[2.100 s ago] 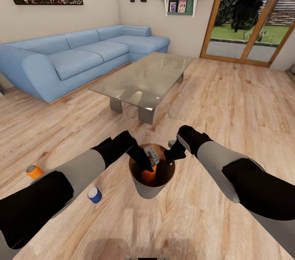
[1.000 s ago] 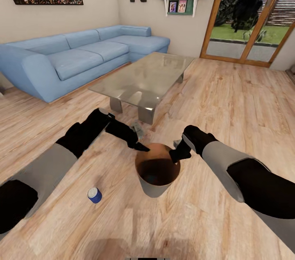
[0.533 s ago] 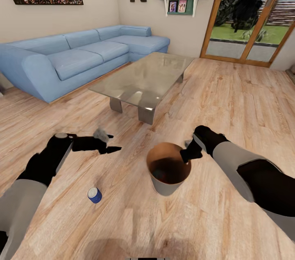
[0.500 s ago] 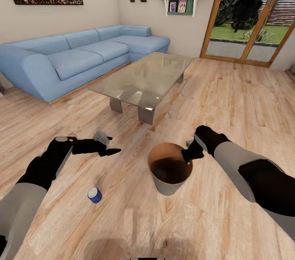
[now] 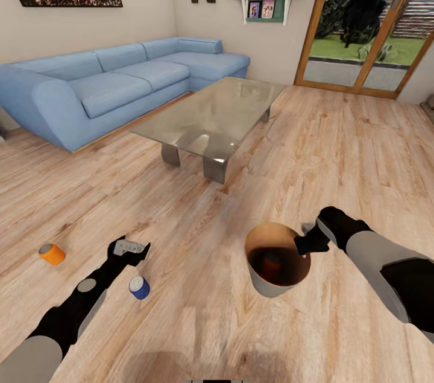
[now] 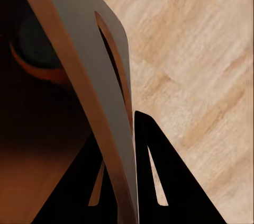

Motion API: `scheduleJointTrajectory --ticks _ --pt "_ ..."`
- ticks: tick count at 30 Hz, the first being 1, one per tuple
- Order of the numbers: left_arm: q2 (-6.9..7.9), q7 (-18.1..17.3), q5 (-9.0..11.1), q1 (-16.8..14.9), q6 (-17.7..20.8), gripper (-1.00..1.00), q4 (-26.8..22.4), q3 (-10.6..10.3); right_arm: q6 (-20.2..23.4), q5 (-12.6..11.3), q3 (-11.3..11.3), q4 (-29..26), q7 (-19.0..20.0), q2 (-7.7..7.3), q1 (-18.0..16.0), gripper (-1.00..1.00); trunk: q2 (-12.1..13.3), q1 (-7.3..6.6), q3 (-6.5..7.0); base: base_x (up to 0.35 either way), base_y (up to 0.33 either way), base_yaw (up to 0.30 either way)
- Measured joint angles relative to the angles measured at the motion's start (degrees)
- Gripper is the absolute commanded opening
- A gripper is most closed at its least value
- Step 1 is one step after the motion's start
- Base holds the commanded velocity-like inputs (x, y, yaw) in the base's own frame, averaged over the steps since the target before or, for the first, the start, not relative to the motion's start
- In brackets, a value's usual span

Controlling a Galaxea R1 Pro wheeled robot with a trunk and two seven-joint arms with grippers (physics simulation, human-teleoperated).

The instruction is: Put the three can of soda from the living room inside the tash can in the kitchen.

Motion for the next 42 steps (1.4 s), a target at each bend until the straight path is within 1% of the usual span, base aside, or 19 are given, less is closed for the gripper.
scheduleJointTrajectory --ticks 1,3,4,5,7,9,12,14,17,22,27,30,34,39,42 --pt "-0.12 1.0 0.6 0.1 -1.3 1.0 1.4 0.0 -1.3 -0.9 -0.5 0.0 0.0 -0.31 0.6 -1.0 0.0 0.0 0.0 0.0 0.0 0.0" --pt "-0.21 1.7 1.0 0.2 -2.5 1.0 2.4 0.1 -2.2 -2.1 -1.2 0.0 0.1 -0.51 1.2 -1.0 0.0 0.0 0.0 0.0 0.0 0.0" --pt "-0.26 2.2 1.3 0.4 -3.6 1.0 3.1 0.1 -2.9 -2.6 -1.9 0.0 0.2 -0.63 2.1 -1.0 0.0 0.0 0.0 0.0 0.0 0.0" --pt "-0.28 2.3 1.4 0.6 -4.2 1.0 3.4 0.1 -3.2 -3.0 -1.4 0.0 0.3 -0.67 2.8 -1.0 0.0 0.0 0.0 0.0 0.0 0.0" --pt "-0.32 2.6 1.5 1.1 -5.2 1.0 3.7 0.1 -4.8 -1.7 -1.1 -0.1 0.1 -0.71 3.9 -1.0 0.0 0.0 0.0 0.0 0.0 0.0" --pt "-0.38 2.8 1.6 1.6 -6.1 1.0 4.0 0.1 -6.1 -1.2 -0.6 -0.2 0.1 -0.74 4.8 -1.0 0.0 0.0 0.0 0.0 0.0 0.0" --pt "-0.52 3.0 1.7 2.5 -7.4 1.0 4.2 0.1 -7.3 -2.4 -1.6 -0.3 0.2 -0.76 5.7 -1.0 0.0 0.0 0.0 0.0 0.0 0.0" --pt "-0.54 3.1 1.7 3.1 -7.8 1.0 4.2 0.1 -7.6 -2.8 -1.8 -0.4 0.2 -0.75 5.9 -1.0 0.0 0.0 0.01 0.0 0.0 0.0" --pt "-0.56 3.2 1.7 3.6 -8.4 1.0 4.3 0.2 -8.1 -1.9 -1.2 -0.4 0.2 -0.6 6.2 -1.0 0.0 0.0 0.0 0.0 0.0 0.0" --pt "-0.75 3.2 1.6 4.0 -8.8 1.0 4.4 0.2 -8.1 -2.7 -1.8 -0.5 0.2 -0.38 6.3 -1.0 0.0 -0.01 0.01 0.0 0.0 0.0" --pt "-0.93 3.1 1.6 4.2 -8.9 1.0 5.9 0.3 -8.2 -2.0 -1.2 -0.5 0.1 -0.25 6.4 -1.0 0.0 0.0 0.0 0.0 0.0 0.0" --pt "-0.97 3.2 1.6 4.2 -9.0 1.0 6.4 0.3 -8.1 -2.5 -1.6 -0.5 0.1 -0.12 6.4 -1.0 -1.2 0.65 -0.53 0.0 0.0 0.0" --pt "-1.07 3.2 1.5 4.2 -9.0 1.0 6.8 0.3 -8.2 -2.0 -1.3 -0.5 0.0 -0.04 6.4 -1.0 -2.8 1.53 -1.25 0.0 0.0 0.0" --pt "-1.18 3.2 1.5 4.2 -9.0 1.0 7.3 0.3 -8.1 -2.4 -1.4 -0.5 0.0 0.07 6.4 -1.0 -4.8 2.63 -2.15 0.0 0.0 0.0" --pt "-1.21 3.2 1.6 4.2 -9.0 1.0 7.5 0.3 -8.2 -2.2 -1.2 -0.5 -0.1 0.14 6.4 -1.0 -6.0 3.29 -2.68 0.0 0.0 0.0"
